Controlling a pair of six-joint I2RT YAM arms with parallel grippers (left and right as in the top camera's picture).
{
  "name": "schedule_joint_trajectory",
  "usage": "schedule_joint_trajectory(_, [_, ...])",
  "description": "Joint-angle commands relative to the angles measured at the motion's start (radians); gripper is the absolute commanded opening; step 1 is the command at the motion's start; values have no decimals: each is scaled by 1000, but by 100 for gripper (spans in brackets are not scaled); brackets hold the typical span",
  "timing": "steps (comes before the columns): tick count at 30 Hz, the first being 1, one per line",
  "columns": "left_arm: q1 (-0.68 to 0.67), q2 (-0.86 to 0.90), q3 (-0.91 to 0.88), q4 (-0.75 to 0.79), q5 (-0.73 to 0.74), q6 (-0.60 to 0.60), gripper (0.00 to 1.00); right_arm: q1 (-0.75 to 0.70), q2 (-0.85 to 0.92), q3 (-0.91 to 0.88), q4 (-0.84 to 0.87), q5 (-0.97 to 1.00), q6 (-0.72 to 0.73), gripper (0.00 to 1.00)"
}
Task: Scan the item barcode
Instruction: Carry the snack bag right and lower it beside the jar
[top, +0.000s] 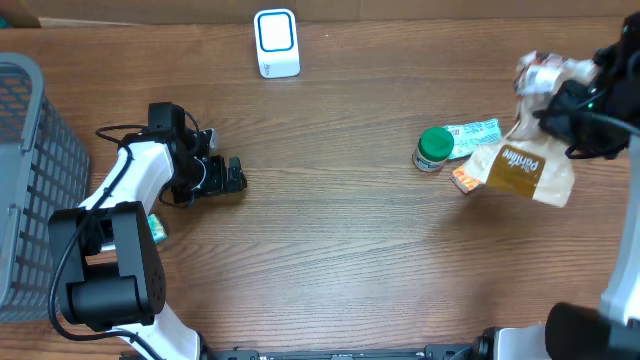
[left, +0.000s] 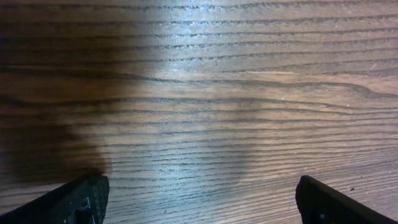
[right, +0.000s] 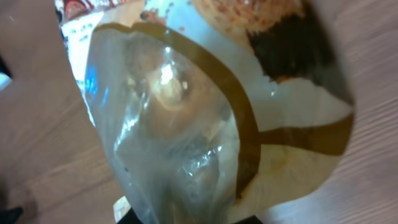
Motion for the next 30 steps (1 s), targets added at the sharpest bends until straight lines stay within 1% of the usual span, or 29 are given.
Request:
schedule_joint_trajectory(1, [2, 13, 13, 1, -3, 8, 100, -57, 16, -140, 50, -90, -71, 4])
schedule_joint_trajectory(6, [4, 13, 13, 1, -3, 8, 99, -137, 23, -332, 159, -135, -119, 4])
schedule_joint_trajectory(11, [4, 13, 13, 1, -3, 8, 99, -182, 23, -433, 242, -142, -118, 4])
schedule_joint_trajectory(14, [3, 13, 13, 1, -3, 8, 100, -187, 23, -469, 280, -142, -118, 4])
schedule_joint_trajectory(18, [4, 13, 13, 1, -3, 8, 100, -187, 24, -506, 319, -135, -118, 9])
schedule_joint_trajectory(21, [4, 13, 13, 1, -3, 8, 99, -187, 28, -510, 325, -111, -118, 15])
schedule_joint_trajectory(26, [4, 13, 13, 1, -3, 8, 99, -187, 29, -510, 325, -104, -118, 18])
schedule_joint_trajectory(30, [4, 13, 13, 1, -3, 8, 100, -187, 29, -510, 336, -105, -118, 38])
